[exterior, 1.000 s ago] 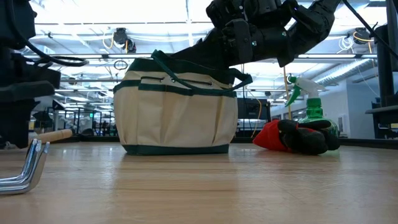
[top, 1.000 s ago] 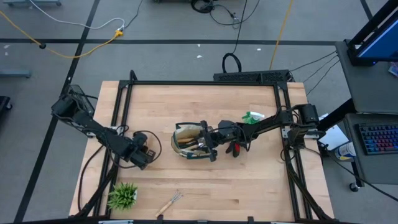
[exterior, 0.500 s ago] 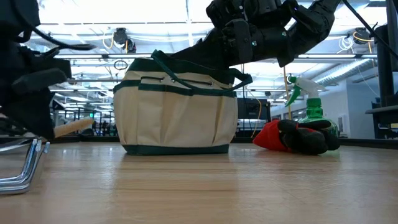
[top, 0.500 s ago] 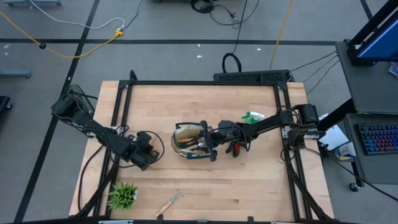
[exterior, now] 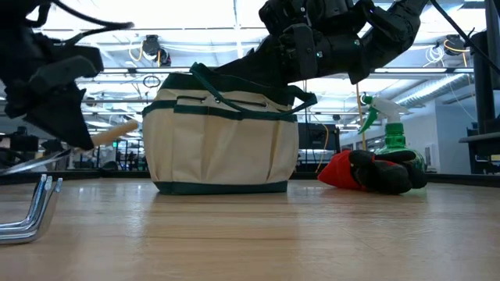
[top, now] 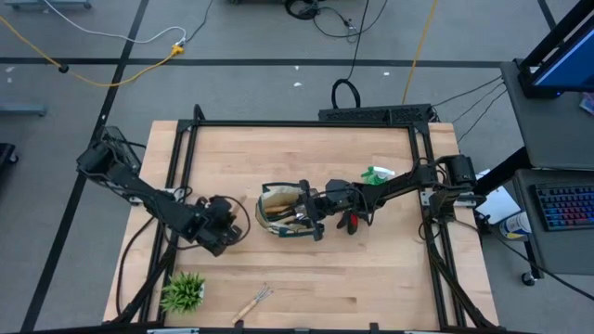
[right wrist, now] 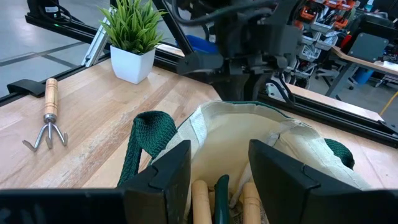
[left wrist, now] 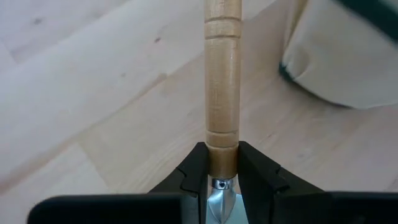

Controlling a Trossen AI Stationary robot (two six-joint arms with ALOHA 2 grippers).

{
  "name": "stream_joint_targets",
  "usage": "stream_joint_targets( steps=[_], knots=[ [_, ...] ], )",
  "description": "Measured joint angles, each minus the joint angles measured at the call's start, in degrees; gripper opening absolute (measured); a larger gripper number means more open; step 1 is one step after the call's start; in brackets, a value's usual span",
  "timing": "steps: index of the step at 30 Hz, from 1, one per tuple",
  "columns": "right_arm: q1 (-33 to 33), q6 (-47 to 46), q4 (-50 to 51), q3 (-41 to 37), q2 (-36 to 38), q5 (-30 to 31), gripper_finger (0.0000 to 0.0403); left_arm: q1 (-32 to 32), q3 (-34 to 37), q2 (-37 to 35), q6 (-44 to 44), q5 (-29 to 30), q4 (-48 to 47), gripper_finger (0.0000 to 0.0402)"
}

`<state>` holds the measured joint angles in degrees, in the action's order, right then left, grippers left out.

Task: Pick & Place Garden tools in Gardening bag
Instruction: Put the brown trowel into the green gardening bag

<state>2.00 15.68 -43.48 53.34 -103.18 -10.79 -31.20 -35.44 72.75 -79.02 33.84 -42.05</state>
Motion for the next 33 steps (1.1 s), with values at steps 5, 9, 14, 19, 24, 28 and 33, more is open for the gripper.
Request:
stream_joint_targets(
  steps=[5, 9, 14, 19, 24, 28, 33],
  knots=[
    [0.0, 0.0, 0.0, 0.0, 0.0, 0.0, 0.0155, 0.0, -1.3, 0.0, 2.6, 2.4, 0.2, 0.0063],
    [0.0, 0.0, 0.0, 0.0, 0.0, 0.0, 0.0155, 0.0, -1.8, 0.0, 3.8, 3.4, 0.4, 0.0063],
    [0.0, -1.9, 0.0, 0.0, 0.0, 0.1, 0.0155, 0.0, -1.8, 0.0, 4.4, 4.7, 0.5, 0.0063],
    [0.0, -7.8, 0.0, 0.0, 0.0, 0.1, 0.0155, 0.0, -1.8, 0.0, 6.1, 6.9, 1.6, 0.0063],
    [0.0, -12.4, 0.0, 0.0, 0.0, 0.2, 0.0155, 0.0, -1.8, 0.0, 9.7, 8.5, 4.8, 0.0063],
    [0.0, -14.5, -0.6, 0.0, 0.0, 0.2, 0.0155, 0.0, -1.8, 0.0, 12.1, 9.5, 6.7, 0.0063],
    [0.0, -15.0, -2.8, 0.0, 0.0, 0.2, 0.0155, 0.0, -1.8, 0.0, 14.7, 12.5, 8.2, 0.0063]
  ],
)
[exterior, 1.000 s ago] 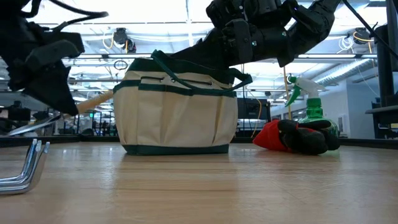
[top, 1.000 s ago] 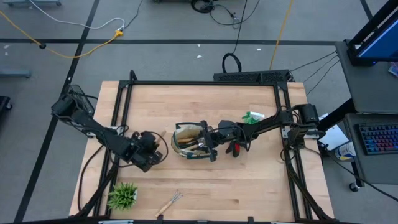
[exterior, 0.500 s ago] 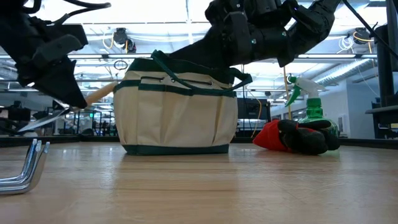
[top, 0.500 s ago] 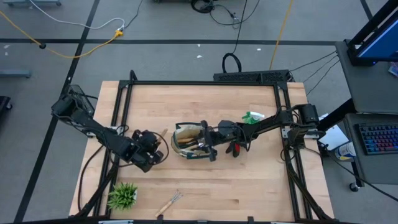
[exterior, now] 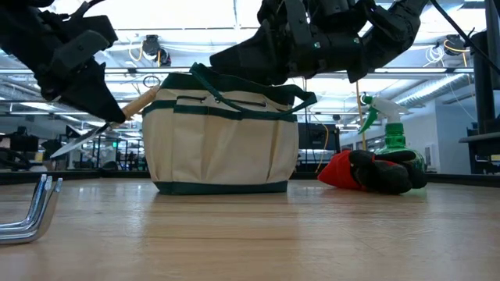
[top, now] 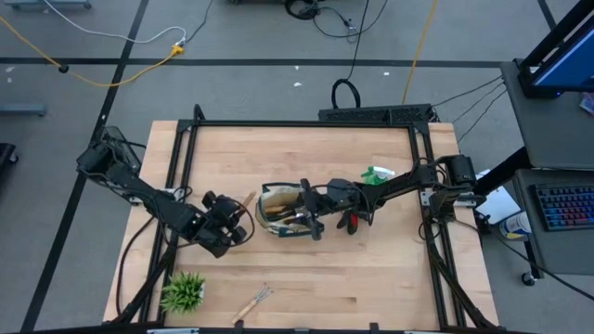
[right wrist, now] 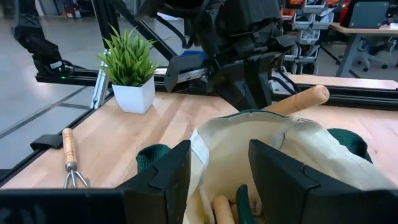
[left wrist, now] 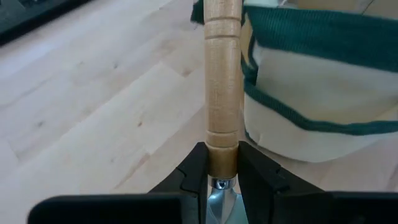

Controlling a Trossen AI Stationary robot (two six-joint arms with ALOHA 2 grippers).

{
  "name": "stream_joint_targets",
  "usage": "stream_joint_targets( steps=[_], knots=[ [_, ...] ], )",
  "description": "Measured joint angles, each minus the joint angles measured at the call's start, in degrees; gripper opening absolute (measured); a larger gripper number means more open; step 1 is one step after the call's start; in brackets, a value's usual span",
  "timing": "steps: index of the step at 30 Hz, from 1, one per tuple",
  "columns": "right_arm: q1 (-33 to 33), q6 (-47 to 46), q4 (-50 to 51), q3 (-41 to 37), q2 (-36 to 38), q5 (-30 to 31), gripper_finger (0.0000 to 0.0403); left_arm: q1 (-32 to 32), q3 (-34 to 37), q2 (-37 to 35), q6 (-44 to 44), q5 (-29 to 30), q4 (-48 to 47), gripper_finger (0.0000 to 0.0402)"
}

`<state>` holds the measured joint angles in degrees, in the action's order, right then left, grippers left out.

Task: Pick & Place Garden tools in Gardening bag
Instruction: Put the brown trowel into the green gardening bag

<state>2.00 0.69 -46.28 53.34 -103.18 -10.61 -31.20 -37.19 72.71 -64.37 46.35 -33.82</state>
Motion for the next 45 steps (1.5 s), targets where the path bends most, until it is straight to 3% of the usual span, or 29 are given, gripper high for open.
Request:
stream_joint_targets(
  steps=[19, 29, 45],
  knots=[
    [0.0, 0.0, -0.2, 0.0, 0.7, 0.0, 0.0155, 0.0, 0.0, -4.0, 6.2, 3.8, 2.4, 0.0069],
    [-0.1, -2.3, 0.7, 0.0, 1.6, 0.0, 0.0155, 0.0, 0.0, -6.1, 20.7, 5.3, 14.6, 0.0069],
    [-0.5, -2.9, 18.2, 0.0, 9.6, 0.0, 0.0155, 3.1, 0.0, -6.1, 36.1, 5.3, 27.7, 0.0071]
  ],
)
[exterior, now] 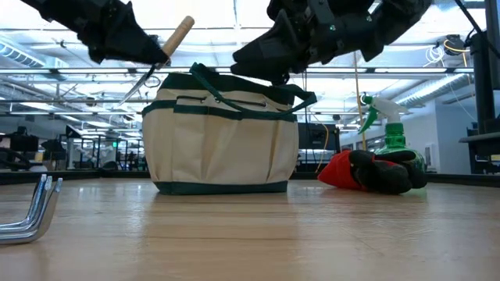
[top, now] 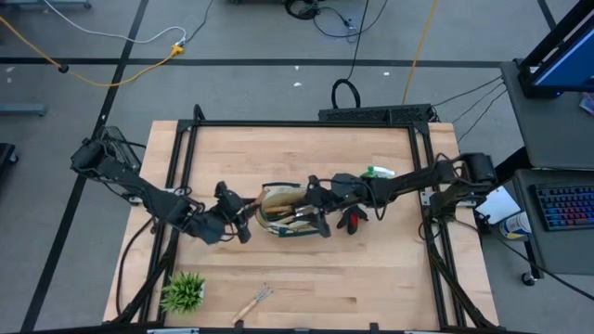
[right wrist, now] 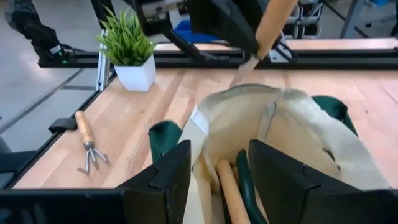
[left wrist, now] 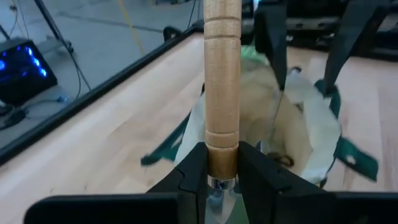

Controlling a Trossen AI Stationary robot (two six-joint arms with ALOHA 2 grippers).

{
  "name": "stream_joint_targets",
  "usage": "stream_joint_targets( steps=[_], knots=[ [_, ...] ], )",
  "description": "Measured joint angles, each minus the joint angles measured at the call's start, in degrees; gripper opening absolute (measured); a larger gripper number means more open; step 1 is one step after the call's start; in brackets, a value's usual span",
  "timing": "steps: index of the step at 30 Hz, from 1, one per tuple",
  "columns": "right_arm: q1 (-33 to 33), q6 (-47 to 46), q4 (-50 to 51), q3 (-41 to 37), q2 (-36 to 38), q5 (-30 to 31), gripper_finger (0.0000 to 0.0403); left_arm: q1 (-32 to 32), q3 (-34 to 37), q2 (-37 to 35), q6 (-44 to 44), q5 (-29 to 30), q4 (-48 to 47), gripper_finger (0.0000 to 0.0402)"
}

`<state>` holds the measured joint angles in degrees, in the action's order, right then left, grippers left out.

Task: Pick & Place Garden tools in Gardening bag
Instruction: Put the brown trowel into the green gardening bag

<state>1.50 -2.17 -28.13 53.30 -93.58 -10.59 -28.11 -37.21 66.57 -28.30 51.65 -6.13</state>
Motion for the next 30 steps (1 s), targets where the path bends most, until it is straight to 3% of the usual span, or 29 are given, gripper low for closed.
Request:
stream_joint_targets(
  steps=[11, 28, 30],
  knots=[
    [0.0, 0.4, 7.2, 0.0, 4.5, 0.2, 0.0155, 1.6, 0.0, 0.0, 14.2, -0.6, 13.2, 0.0071],
    [-0.3, 0.9, 11.7, 0.0, 5.0, 0.2, 0.0155, 2.2, 0.0, 0.0, 23.7, -0.9, 22.4, 0.0072],
    [-0.3, 0.9, 12.3, 0.0, 6.0, 0.3, 0.0155, 3.0, 0.0, 0.0, 23.7, -3.4, 22.7, 0.0072]
  ],
)
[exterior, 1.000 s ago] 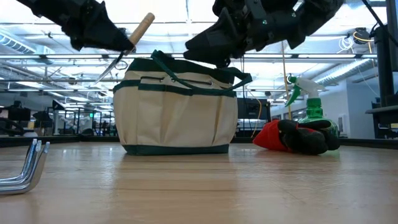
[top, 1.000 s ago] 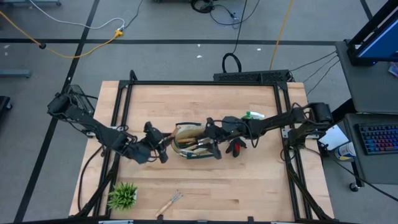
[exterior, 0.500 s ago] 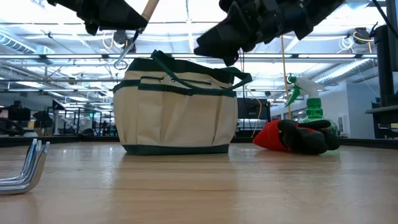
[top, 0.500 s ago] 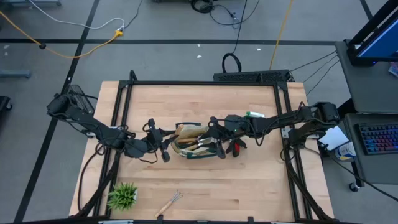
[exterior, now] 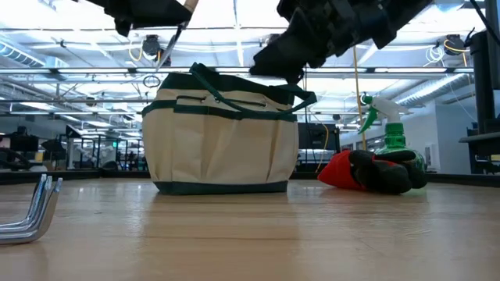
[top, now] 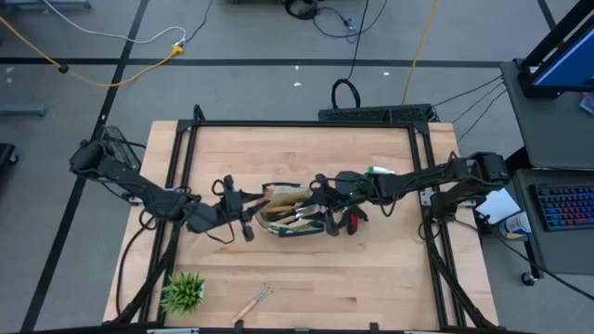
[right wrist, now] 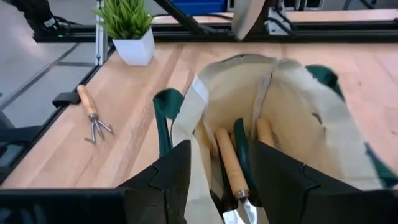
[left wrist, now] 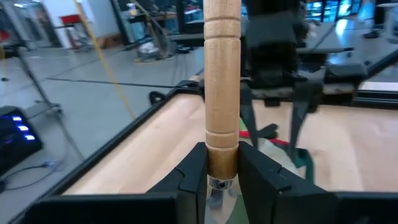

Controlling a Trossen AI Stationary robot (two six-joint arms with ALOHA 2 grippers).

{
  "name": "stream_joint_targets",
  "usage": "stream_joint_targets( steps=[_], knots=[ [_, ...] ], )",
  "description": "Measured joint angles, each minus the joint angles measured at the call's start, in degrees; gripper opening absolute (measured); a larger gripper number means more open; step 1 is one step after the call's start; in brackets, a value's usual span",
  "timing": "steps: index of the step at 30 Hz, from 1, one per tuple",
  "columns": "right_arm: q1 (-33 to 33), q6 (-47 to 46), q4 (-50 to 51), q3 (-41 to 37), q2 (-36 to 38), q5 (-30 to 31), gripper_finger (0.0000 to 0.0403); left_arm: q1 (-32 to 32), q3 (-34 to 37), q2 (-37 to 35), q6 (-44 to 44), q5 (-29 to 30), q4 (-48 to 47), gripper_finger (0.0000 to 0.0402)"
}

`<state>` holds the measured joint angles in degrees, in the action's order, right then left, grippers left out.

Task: Pick & Place Garden tools in Gardening bag
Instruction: Put the brown trowel into the green gardening bag

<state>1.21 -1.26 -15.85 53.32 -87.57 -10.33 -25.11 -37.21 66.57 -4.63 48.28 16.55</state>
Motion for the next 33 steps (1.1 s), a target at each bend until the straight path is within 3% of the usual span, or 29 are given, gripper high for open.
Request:
stream_joint_targets(
  steps=[6, 19, 33],
  knots=[
    [-0.1, 0.0, 2.8, -0.1, 2.6, 0.0, 0.0155, 4.0, 0.0, 0.2, -1.0, -7.8, 0.4, 0.0072],
    [-0.5, 0.9, 11.0, 0.0, 10.2, 0.0, 0.0155, 9.5, 0.0, 0.5, -1.3, -12.4, 0.5, 0.0072],
    [-0.5, 0.9, 14.2, 0.0, 11.2, 0.0, 0.0155, 10.8, 0.0, 7.5, -3.1, -15.5, 2.1, 0.0072]
  ],
)
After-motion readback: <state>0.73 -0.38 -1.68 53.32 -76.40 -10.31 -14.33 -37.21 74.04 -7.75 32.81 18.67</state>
